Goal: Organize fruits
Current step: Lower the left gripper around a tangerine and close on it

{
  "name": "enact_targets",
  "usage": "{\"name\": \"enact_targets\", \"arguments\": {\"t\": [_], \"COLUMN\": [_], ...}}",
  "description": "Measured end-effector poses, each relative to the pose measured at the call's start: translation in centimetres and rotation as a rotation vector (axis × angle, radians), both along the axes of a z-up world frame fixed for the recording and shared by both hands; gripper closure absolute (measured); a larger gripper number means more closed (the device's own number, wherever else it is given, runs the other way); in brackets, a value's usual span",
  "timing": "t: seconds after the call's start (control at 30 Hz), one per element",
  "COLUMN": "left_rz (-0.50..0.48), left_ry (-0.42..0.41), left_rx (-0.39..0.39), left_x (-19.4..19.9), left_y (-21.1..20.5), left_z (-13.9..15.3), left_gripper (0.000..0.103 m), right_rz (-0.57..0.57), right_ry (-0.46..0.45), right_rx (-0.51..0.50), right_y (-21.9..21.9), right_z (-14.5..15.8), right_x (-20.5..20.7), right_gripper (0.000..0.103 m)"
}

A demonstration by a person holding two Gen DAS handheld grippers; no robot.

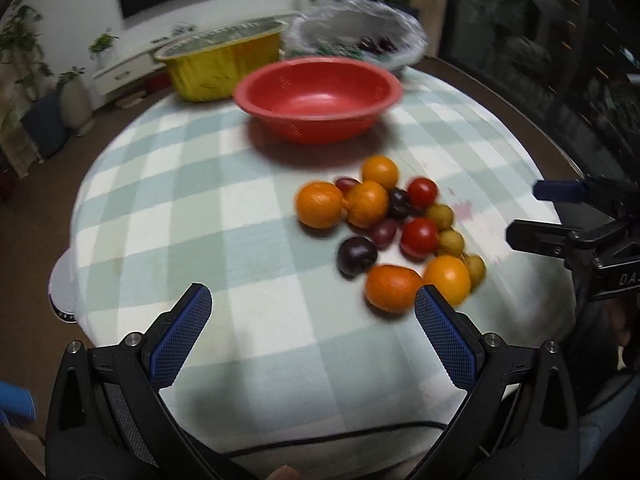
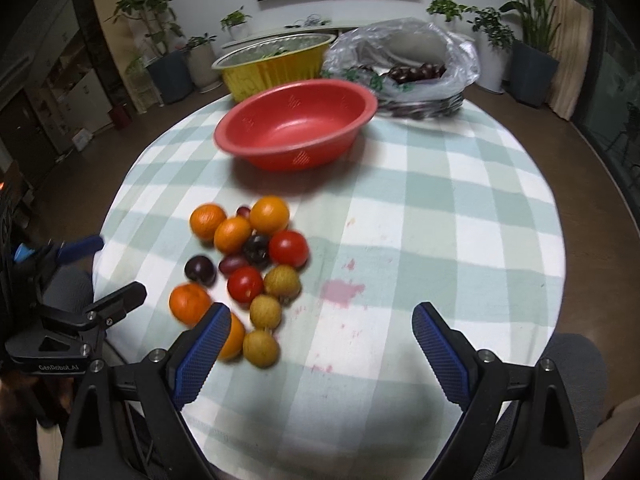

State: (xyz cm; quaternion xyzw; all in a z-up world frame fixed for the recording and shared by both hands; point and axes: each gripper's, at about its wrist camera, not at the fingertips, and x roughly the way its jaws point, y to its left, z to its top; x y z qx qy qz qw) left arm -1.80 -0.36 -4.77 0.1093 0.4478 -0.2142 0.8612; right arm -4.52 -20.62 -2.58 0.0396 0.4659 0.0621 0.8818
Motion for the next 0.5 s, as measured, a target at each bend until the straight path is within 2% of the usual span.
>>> {"name": "enact_targets", "arguments": {"t": [0.13, 0.37, 0.43, 0.5], "left_rz": [-0.033, -0.077, -0.090, -0.109], "left_ry": [0.081, 0.120, 0.137, 0.166], "left_rx": [-0.034, -0.121, -0.140, -0.164], "left_x": [0.2, 0.7, 1.0, 1.4], "left_y": [-0.9, -1.4, -1.4, -1.3], "left_z": [-0.9, -1.0, -1.1, -1.2], "left_gripper": [0.000, 0.001, 0.008, 0.023], "right_rz": [0.044, 0.105, 0.115, 0.124], "right_ry": [0.031, 0.041, 0.042, 0.045], "right_rx": [0.022, 0.042, 0.046, 0.051], "right_y": [-0.2, 0.3, 0.3, 0.4], "right_z": [-0.9, -1.3, -1.4, -1.4], "right_x": [-0.5, -0.9, -0.9, -0.9], "right_gripper": [0.016, 0.028, 0.031, 0.035]}}
